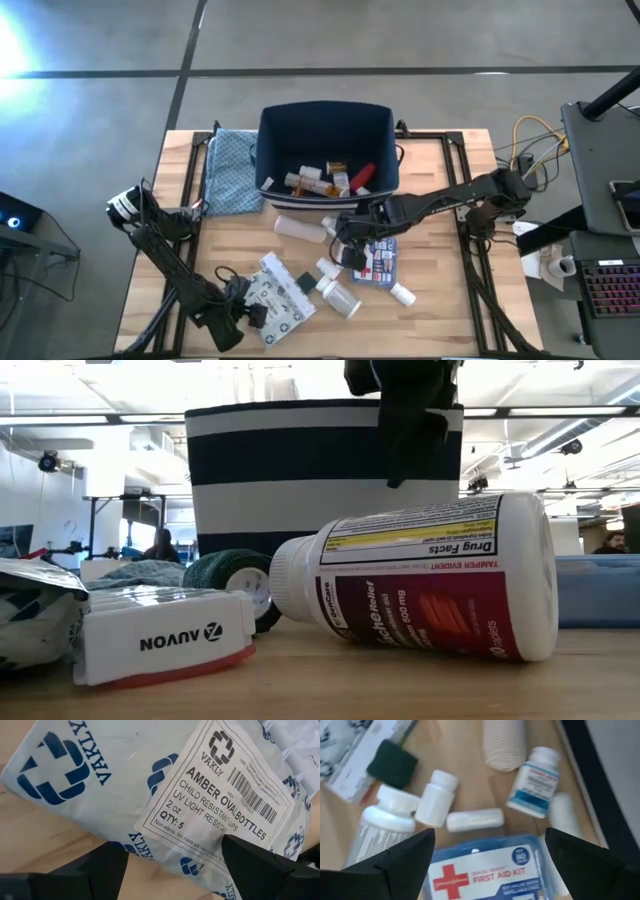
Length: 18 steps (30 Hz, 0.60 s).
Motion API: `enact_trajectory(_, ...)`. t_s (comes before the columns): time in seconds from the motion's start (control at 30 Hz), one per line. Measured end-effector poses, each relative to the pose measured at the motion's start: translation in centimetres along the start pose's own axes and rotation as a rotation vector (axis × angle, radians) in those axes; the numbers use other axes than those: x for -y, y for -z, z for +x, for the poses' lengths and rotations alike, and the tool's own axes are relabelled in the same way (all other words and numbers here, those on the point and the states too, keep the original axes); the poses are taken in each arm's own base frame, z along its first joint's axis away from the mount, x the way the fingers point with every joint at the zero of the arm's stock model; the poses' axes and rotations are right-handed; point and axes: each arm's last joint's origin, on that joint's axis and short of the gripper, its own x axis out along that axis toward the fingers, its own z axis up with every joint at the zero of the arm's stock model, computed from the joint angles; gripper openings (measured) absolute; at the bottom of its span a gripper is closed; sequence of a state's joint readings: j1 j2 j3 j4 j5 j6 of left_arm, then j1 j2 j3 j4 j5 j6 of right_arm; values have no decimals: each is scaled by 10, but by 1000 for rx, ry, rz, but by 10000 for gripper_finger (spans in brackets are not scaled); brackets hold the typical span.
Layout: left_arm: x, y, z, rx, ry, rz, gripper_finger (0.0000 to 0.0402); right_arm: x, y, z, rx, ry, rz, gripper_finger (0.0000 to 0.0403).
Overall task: Pick & place medical supplies in basket/bin
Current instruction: Put the green bandage into the blue bin
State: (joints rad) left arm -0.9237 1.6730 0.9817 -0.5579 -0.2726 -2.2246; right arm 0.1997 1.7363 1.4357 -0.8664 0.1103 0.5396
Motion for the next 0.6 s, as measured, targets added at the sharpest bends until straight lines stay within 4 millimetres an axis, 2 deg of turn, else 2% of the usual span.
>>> enact_trajectory(0.13,1,1,0,-9,9,33,295,-2,-3,-4,19,-7,29,368)
enact_trajectory(0.3,4,7,-1,-50,63,93,295,-18,-15,-13,12,-319,52,368)
enact_trajectory(0.4,3,10,-2,-58,70,117,295,-31,-26,-21,75,-507,113,368)
enact_trajectory(0.5,-1,14,-4,-64,65,132,295,-38,-34,-23,136,-586,203,368)
enact_trajectory(0.6,-8,19,-7,-39,64,105,295,-43,-37,-13,140,-597,265,368)
